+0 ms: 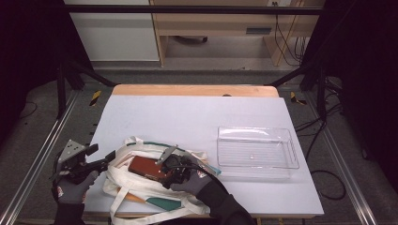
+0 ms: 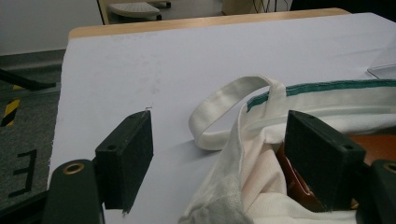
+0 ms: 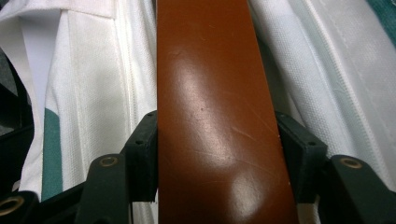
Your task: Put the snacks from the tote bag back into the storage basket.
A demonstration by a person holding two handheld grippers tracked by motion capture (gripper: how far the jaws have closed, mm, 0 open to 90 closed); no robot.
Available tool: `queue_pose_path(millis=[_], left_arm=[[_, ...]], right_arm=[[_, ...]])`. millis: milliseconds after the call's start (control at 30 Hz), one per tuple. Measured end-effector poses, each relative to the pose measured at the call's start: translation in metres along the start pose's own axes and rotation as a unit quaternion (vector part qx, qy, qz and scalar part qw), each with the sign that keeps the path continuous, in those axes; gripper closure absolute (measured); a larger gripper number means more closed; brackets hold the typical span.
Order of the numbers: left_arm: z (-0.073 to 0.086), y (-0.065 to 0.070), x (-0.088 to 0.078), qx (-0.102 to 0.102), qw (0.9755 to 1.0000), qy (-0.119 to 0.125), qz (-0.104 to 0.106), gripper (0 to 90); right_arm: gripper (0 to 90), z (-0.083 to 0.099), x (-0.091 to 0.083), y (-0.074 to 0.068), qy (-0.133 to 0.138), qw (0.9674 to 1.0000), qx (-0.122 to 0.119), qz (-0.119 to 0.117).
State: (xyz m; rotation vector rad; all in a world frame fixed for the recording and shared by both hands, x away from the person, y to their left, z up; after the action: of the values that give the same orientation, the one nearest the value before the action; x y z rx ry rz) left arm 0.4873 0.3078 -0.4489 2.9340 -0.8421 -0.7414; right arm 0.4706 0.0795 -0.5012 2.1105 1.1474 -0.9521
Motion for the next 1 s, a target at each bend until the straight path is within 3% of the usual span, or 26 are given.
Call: queue_pose_path(millis=[333,500,733,1000], left_arm=[[0.000,-0.001,-0.001,-0.003,1.0000,0.003,-0.001,23.7],[-0.001,-0.001,-0.002,-0.003,1.0000,0.005,-0.001,23.5],[-0.002,-0.001,-0.002,-0.002,1.0000,0.007,-0.002,23.1],[-0.002,0.000,-0.002,0.002,1.0000,0.007,-0.002,22.8]], right_arm=[[43.2,-0.005,-0.012,0.000,0.014,0.9999,-0.007,0.006],[43.3,-0.009,-0.031,-0.002,0.040,0.9992,-0.003,-0.007],[43.2,-0.007,-0.062,-0.001,0.063,0.9980,-0.006,-0.007],[43.3,-0.005,-0.084,0.004,0.079,0.9968,0.002,-0.008]])
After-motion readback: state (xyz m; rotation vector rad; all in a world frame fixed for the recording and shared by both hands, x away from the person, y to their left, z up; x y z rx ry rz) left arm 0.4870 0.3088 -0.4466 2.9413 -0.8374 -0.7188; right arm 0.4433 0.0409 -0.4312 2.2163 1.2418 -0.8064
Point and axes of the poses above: each handheld gripper's, and its own axes: x roughly forward along the jaws, z roughly out of its underside, y roughly to its right, the point moved 8 cm from there along x, roughly forward along the jaws, and after that the axes turned 8 degrees about z, right-handed, at the moved point
